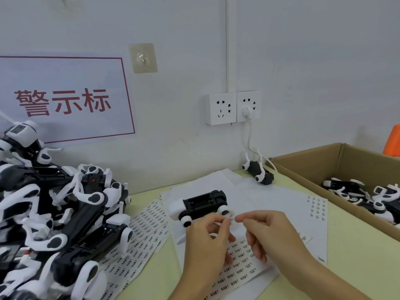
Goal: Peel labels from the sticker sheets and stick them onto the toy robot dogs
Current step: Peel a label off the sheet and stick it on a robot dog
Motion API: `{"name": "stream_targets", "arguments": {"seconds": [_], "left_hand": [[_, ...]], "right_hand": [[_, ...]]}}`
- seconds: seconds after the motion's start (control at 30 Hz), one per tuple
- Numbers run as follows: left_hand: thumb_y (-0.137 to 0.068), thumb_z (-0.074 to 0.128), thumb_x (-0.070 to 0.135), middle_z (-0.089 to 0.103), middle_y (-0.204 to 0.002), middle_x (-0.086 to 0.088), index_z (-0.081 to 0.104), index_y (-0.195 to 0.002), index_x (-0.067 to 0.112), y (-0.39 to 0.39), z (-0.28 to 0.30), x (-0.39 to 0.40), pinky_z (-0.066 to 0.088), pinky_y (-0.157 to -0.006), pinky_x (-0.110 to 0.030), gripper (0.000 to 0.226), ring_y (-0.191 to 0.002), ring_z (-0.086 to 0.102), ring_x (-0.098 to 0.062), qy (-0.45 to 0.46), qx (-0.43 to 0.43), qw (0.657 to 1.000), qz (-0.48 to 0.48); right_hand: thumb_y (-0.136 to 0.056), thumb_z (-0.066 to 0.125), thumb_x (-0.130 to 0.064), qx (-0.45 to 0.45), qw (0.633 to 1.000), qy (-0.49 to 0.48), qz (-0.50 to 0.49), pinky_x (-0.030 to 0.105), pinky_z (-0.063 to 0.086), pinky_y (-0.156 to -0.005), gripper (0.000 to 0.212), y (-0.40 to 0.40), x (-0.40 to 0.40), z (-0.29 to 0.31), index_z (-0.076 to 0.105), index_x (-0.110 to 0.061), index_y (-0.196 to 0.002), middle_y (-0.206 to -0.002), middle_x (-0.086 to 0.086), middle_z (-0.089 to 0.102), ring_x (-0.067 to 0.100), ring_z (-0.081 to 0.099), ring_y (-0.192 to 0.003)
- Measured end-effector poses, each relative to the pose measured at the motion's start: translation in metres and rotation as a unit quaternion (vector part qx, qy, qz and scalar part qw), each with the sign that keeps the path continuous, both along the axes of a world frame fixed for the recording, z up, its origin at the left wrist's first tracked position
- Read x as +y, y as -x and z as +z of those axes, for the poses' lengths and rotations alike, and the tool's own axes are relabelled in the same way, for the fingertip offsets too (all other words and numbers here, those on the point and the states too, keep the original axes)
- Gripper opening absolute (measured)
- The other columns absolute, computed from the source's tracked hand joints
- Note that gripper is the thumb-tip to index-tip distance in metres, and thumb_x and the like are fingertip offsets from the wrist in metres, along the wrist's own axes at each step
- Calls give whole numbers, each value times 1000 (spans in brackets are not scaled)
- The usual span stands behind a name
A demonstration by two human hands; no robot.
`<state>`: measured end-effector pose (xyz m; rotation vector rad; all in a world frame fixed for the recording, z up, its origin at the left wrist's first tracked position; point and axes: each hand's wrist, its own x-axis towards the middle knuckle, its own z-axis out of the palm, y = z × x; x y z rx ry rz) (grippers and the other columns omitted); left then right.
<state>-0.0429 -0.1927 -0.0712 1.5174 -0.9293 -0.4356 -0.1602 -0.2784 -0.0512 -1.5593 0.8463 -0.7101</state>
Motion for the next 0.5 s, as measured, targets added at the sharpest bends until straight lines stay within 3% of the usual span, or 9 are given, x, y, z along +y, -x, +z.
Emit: {"name": "stream_targets", "arguments": {"seconds": [0.2,0.5], "left_hand": [[-98,62,24,73,-73,-3,70,-79,36,0,0,1,42,-41,-21,24,-39,58,-20,8,-5,1000,-9],[-100,58,20,70,-67,-5,76,-77,22,3,-2,-1,44,-44,-21,29,-40,55,-16,6,-38,999,-13]], "right_hand": [[-93,68,-18,-16,1000,-14,7,23,40,-40,7,-1,2,-1,74,-16,-93,-54,4,58,13,48,-40],[-94,66,-19,16,999,32,-2,22,39,-40,11,-1,-1,-6,73,-14,-87,-50,1,58,13,48,-39]]}}
